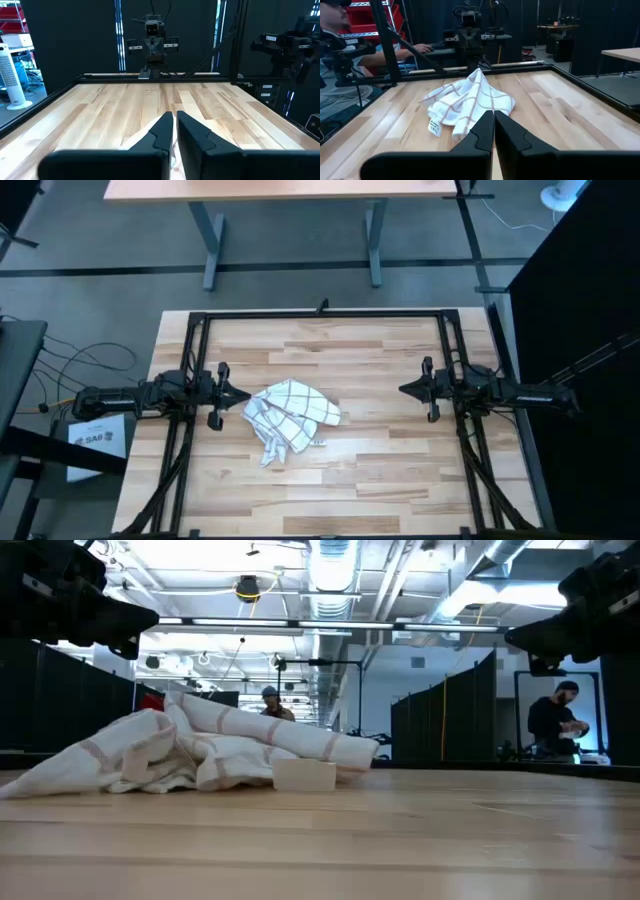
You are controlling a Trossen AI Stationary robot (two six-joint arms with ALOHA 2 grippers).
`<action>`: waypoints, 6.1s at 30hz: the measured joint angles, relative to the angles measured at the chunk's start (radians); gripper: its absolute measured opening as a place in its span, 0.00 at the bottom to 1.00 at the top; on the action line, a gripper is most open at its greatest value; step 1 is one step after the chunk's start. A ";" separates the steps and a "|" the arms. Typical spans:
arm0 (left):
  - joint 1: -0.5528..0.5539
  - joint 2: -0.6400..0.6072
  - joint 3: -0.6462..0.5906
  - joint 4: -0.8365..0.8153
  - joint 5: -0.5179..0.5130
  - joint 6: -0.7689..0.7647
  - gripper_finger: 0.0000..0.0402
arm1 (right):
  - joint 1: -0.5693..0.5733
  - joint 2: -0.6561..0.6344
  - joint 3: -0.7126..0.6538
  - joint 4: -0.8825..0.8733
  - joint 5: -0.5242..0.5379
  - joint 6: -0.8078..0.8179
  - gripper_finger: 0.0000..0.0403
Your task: Roll towel
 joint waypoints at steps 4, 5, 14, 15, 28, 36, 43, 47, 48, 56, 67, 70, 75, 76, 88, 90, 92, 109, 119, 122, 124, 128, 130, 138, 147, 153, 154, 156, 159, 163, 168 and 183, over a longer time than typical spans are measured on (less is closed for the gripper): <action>0.000 0.000 0.000 0.000 0.000 0.000 0.02 | 0.000 0.000 0.000 0.000 0.000 0.000 0.00; 0.000 0.000 0.000 0.000 0.000 0.000 0.02 | 0.000 0.000 0.000 0.000 0.000 0.000 0.00; 0.000 0.000 0.000 0.000 0.000 0.000 0.02 | 0.000 0.000 0.000 0.000 0.000 0.000 0.00; 0.000 0.000 0.000 0.000 0.000 0.000 0.02 | 0.000 0.000 0.000 0.000 0.000 0.000 0.00; 0.000 0.000 0.000 0.000 0.000 0.000 0.02 | 0.000 0.000 0.000 0.000 0.000 0.000 0.00; 0.000 0.000 0.000 0.000 0.000 0.000 0.02 | 0.000 0.000 0.000 0.000 0.000 0.000 0.00; 0.000 0.000 0.000 0.000 0.000 0.000 0.02 | 0.000 0.000 0.000 0.000 0.000 0.000 0.00; 0.000 0.000 0.000 0.000 0.000 0.000 0.02 | 0.000 0.000 0.000 0.000 0.000 0.000 0.00; 0.000 0.000 0.000 0.000 0.000 0.000 0.02 | 0.000 0.000 0.000 0.000 0.000 0.000 0.00; 0.000 0.000 0.000 0.000 0.000 0.000 0.02 | 0.000 0.000 0.000 0.000 0.000 0.000 0.00; 0.000 0.000 0.000 0.004 0.001 0.000 0.02 | 0.000 0.000 0.000 0.000 0.000 0.000 0.00; 0.000 0.000 0.000 0.004 0.001 0.000 0.02 | 0.000 0.000 0.000 -0.004 0.000 0.000 0.00; 0.000 0.000 -0.002 0.026 -0.007 0.004 0.02 | 0.000 0.000 0.000 -0.004 0.000 0.000 0.00; 0.000 0.000 -0.002 0.049 -0.011 0.005 0.02 | 0.000 0.000 0.000 -0.004 0.000 -0.001 0.00; 0.008 0.058 0.046 0.017 -0.276 0.237 0.03 | -0.022 0.000 0.000 0.003 0.009 0.040 0.00; 0.006 0.133 0.109 0.040 -0.289 0.259 0.06 | -0.039 0.000 0.000 0.002 0.037 0.094 0.00; -0.005 0.218 0.160 0.082 -0.289 0.255 0.10 | -0.052 0.000 0.000 -0.006 0.040 0.122 0.00; -0.318 1.269 0.869 -0.719 -0.397 0.021 0.43 | -0.066 0.006 0.002 -0.024 0.044 0.078 0.14; -0.424 1.548 0.912 -0.866 -0.397 -0.126 0.43 | -0.066 0.007 0.002 -0.025 0.044 0.051 0.14; -0.424 1.552 0.912 -0.864 -0.397 -0.146 0.43 | -0.065 0.007 0.002 -0.025 0.044 0.051 0.14; -0.424 1.546 0.912 -0.861 -0.397 -0.155 0.43 | -0.065 0.007 0.002 -0.025 0.044 0.051 0.14; -0.424 1.541 0.913 -0.843 -0.402 -0.161 0.42 | -0.065 0.007 0.002 -0.026 0.044 0.051 0.14; -0.424 1.542 0.911 -0.830 -0.404 -0.162 0.39 | -0.065 0.007 0.002 -0.026 0.044 0.051 0.14; -0.423 1.542 0.910 -0.812 -0.412 -0.192 0.04 | -0.065 0.007 0.002 -0.026 0.044 0.051 0.14; -0.387 1.435 0.998 -0.803 -0.570 -0.174 0.00 | -0.066 0.007 0.002 -0.026 0.044 0.059 0.14; -0.288 1.310 1.011 -0.787 -0.641 -0.162 0.00 | -0.065 0.059 0.001 -0.024 0.044 0.106 0.14; -0.268 1.294 1.011 -0.786 -0.649 -0.155 0.00 | -0.063 0.080 0.000 -0.021 0.044 0.116 0.14; -0.226 1.270 1.011 -0.784 -0.656 -0.136 0.00 | -0.062 0.129 -0.002 -0.004 0.043 0.136 0.14; -0.168 1.249 1.010 -0.761 -0.656 -0.095 0.00 | -0.054 0.234 -0.005 0.118 0.044 0.146 0.14; -0.110 1.237 1.010 -0.682 -0.656 -0.023 0.00 | -0.035 0.438 -0.003 0.383 0.048 0.129 0.14; -0.067 1.236 1.010 -0.619 -0.652 0.040 0.00 | -0.028 0.769 0.011 0.644 0.051 0.115 0.14; -0.058 1.236 1.009 -0.632 -0.648 0.040 0.00 | -0.001 1.634 0.649 0.519 0.053 -0.042 0.14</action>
